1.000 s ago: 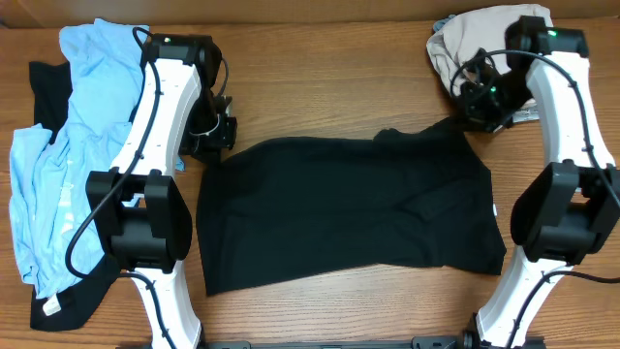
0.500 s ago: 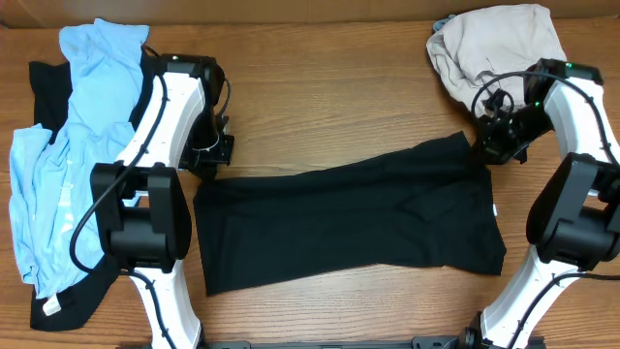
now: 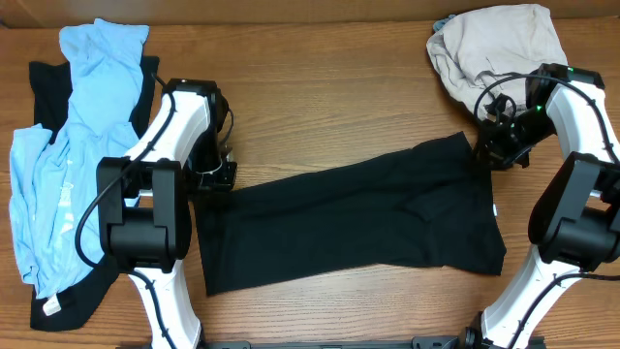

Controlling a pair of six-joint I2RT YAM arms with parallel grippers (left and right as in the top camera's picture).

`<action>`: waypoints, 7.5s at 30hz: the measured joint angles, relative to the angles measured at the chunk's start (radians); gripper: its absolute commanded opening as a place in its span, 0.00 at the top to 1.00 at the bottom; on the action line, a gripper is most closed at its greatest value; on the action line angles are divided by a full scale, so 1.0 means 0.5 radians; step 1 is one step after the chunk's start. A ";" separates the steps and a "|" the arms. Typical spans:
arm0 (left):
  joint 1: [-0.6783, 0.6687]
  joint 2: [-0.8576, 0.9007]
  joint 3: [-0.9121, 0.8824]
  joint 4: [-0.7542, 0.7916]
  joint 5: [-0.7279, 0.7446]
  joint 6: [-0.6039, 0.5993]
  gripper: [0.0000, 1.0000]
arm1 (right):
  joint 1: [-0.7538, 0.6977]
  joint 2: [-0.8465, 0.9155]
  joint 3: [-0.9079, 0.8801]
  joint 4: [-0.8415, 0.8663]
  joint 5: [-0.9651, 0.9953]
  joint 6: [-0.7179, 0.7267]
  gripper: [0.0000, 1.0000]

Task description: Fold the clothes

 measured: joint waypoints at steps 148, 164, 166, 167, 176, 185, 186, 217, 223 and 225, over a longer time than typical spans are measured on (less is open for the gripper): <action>0.535 0.024 -0.097 0.903 0.346 0.476 0.96 | -0.072 -0.001 -0.011 0.108 -0.103 0.100 0.29; 0.503 0.137 0.974 -0.198 0.290 0.490 0.96 | -0.029 -0.001 -0.011 0.090 -0.134 0.239 0.37; 0.468 0.128 1.057 -0.266 0.288 0.491 0.96 | -0.010 0.000 -0.011 0.105 -0.139 0.243 0.37; 0.446 0.123 1.085 -0.280 0.288 0.492 0.96 | -0.009 0.000 -0.011 0.111 -0.140 0.243 0.37; -0.009 0.103 1.086 -0.211 0.266 0.538 0.96 | -0.008 0.000 -0.011 0.139 -0.142 0.243 0.36; -0.563 0.103 0.896 -0.011 0.260 0.542 0.89 | -0.008 0.000 -0.011 0.141 -0.143 0.243 0.36; -0.601 0.103 0.858 0.031 0.260 0.540 0.90 | -0.008 -0.001 -0.011 0.142 -0.143 0.244 0.36; -0.761 0.103 0.634 0.195 0.008 0.114 0.00 | -0.008 0.000 -0.011 0.156 -0.144 0.249 0.31; -0.594 0.103 0.634 0.301 0.172 0.333 0.18 | -0.008 0.000 -0.011 0.160 -0.144 0.249 0.31; -0.590 0.101 0.615 0.299 0.317 0.462 0.30 | -0.008 0.000 -0.011 0.159 -0.144 0.249 0.31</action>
